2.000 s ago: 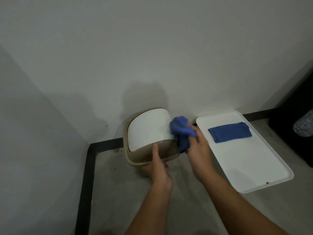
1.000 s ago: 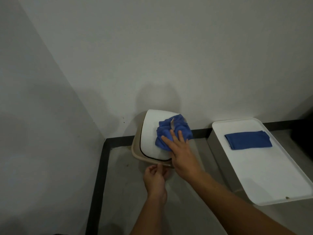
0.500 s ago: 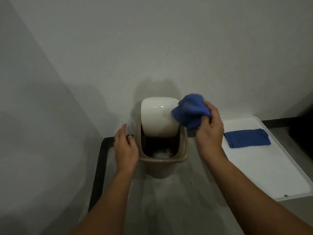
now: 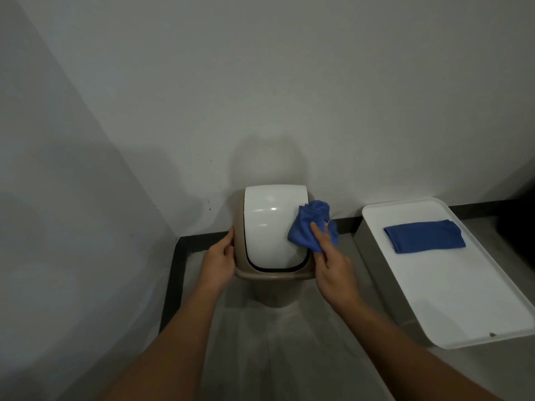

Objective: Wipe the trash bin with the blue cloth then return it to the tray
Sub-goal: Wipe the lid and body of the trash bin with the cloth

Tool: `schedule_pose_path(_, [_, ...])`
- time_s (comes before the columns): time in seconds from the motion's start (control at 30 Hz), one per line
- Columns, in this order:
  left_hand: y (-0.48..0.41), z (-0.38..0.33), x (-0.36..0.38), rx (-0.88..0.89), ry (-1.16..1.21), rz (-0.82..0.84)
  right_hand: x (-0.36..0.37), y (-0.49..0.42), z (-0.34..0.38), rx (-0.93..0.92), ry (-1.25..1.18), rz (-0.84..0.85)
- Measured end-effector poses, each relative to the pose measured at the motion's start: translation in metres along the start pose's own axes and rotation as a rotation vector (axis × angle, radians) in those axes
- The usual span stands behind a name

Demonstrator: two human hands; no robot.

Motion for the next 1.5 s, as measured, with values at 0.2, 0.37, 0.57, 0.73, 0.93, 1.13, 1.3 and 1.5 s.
schedule_pose_path(0.2, [-0.009, 0.015, 0.002, -0.123, 0.198, -0.001, -0.008, 0.019, -0.016, 0.008, -0.013, -0.014])
schedule_pose_path(0.37, [-0.01, 0.031, 0.001, -0.242, 0.191, -0.02, -0.019, 0.043, -0.043, 0.043, 0.208, 0.085])
schedule_pose_path(0.57, [-0.003, 0.036, -0.007, -0.292, 0.174, -0.067, -0.072, 0.026, -0.047, 0.253, -0.37, -0.303])
schedule_pose_path(0.73, [0.012, 0.053, -0.022, -0.348, 0.177, -0.152, -0.087, -0.006, -0.038, 0.309, -0.534, -0.318])
schedule_pose_path(0.93, [0.015, 0.057, -0.034, -0.357, 0.185, -0.162, -0.007, -0.012, -0.036, 0.309, -0.392, -0.052])
schedule_pose_path(1.13, [0.011, 0.05, -0.073, -0.279, -0.012, -0.204, 0.044, -0.016, -0.032, 0.325, -0.428, -0.004])
schedule_pose_path(1.3, [0.013, 0.047, -0.102, -0.251, -0.164, -0.219, 0.079, -0.017, -0.022, 0.304, -0.427, 0.036])
schedule_pose_path(1.5, [0.013, 0.04, -0.122, -0.195, -0.142, -0.292, 0.104, -0.024, -0.008, 0.267, -0.382, 0.071])
Point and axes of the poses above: each hand's wrist, its own y-axis away from the middle knuckle, its own x-axis out of the palm, z = x × y, the point moved 9 cm from there along -y, towards the middle knuckle, and after that the axes turned 9 degrees about z, right-handed, at the moved point
